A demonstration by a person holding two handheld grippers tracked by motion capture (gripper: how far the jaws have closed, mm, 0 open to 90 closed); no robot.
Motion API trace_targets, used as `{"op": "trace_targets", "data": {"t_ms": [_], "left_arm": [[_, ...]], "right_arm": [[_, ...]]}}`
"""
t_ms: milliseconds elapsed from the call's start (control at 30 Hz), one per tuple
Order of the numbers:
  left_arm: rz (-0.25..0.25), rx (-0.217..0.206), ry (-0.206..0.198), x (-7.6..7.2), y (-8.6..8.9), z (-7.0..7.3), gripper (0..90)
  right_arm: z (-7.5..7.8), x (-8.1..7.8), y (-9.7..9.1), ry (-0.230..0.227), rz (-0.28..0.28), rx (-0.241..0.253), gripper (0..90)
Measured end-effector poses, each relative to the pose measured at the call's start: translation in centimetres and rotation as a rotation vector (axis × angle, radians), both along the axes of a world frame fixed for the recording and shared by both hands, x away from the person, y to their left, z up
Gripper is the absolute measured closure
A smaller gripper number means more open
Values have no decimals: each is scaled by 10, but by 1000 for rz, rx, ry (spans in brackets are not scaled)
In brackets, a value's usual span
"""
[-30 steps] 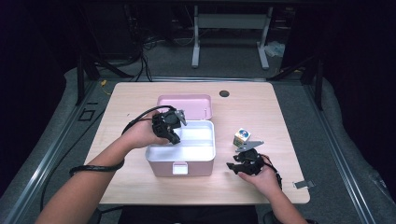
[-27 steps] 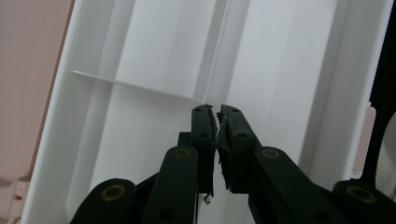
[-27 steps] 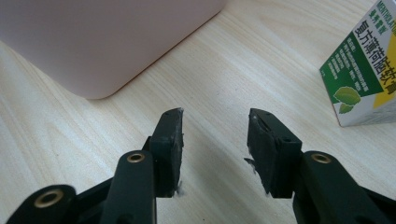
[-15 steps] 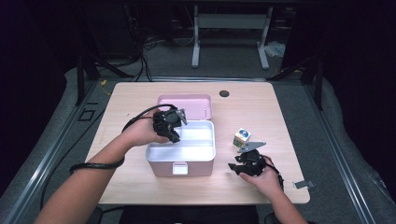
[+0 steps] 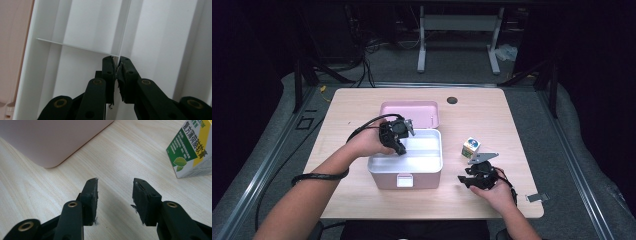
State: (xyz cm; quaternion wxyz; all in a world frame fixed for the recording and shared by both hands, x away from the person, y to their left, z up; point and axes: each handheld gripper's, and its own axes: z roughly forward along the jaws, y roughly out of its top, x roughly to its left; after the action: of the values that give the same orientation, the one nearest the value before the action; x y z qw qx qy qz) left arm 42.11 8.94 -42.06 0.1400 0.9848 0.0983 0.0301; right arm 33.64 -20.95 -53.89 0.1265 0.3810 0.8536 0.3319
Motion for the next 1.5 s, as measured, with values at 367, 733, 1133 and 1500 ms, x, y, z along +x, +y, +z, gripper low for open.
{"op": "trace_targets", "data": {"t_ms": [367,733,1133,1500], "left_arm": [[-102,52,-30,0,-6,1,869],[-148,88,-51,-3,-9,6,888],[-122,60,-70,-7,0,26,896],[8,20,-46,-2,33,46,896]], "right_arm": [[0,0,-1,3,-4,1,552],[0,0,-2,5,-11,6,553],[0,0,-2,2,-10,5,554],[1,0,-2,3,-12,4,554]]}}
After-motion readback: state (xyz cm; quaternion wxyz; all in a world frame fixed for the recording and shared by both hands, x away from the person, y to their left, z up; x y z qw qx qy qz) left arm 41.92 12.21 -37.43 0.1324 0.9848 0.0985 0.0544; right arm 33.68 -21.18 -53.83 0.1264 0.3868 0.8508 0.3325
